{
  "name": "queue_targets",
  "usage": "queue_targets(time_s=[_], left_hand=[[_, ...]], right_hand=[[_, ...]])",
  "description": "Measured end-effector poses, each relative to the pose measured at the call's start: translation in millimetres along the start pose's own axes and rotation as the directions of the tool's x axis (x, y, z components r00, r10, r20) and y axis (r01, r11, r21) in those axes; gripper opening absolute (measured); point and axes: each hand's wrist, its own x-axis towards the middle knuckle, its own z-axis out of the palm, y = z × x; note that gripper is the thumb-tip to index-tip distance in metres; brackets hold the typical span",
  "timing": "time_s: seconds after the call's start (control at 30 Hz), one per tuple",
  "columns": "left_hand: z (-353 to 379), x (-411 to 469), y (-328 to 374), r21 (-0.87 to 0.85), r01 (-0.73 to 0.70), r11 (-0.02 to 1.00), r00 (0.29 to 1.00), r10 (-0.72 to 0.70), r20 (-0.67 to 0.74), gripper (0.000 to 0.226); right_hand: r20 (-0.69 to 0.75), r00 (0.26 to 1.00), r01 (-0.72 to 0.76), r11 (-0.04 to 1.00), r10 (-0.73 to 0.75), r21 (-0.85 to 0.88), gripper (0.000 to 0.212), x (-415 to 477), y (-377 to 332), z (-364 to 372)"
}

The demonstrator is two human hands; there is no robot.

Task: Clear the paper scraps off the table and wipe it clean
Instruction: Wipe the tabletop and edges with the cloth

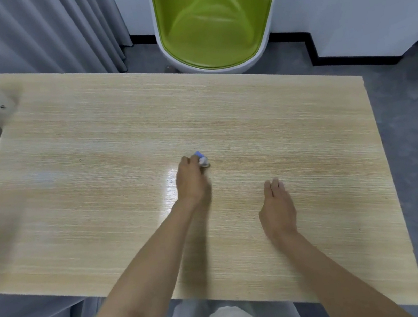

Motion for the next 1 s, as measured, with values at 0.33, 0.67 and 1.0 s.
queue_targets(time_s=[0.33, 0.67, 1.0], left_hand=[[-65.0, 44.3, -56.7, -0.238, 0.076, 0.968, 0.996, -0.082, -0.016, 0.019], [37.3, 23.2, 48.1, -0.008, 0.077, 0.997, 0.997, -0.077, -0.011, 0.027], [30.4, 27.7, 44.9, 0.080, -0.488, 0.869, 0.852, 0.455, 0.258, 0.022]], right_hand=[[0.007, 1.000, 0.026, 1.000, -0.026, 0.018, 0.066, -2.5, 0.5, -2.0], [-0.010, 0.995, 0.103, 0.991, -0.103, 0.085, 0.067, -0.9, 20.8, -3.3], [-0.057, 0.989, 0.146, 0.979, -0.139, 0.140, 0.066, 1.0, 26.0, -0.3]])
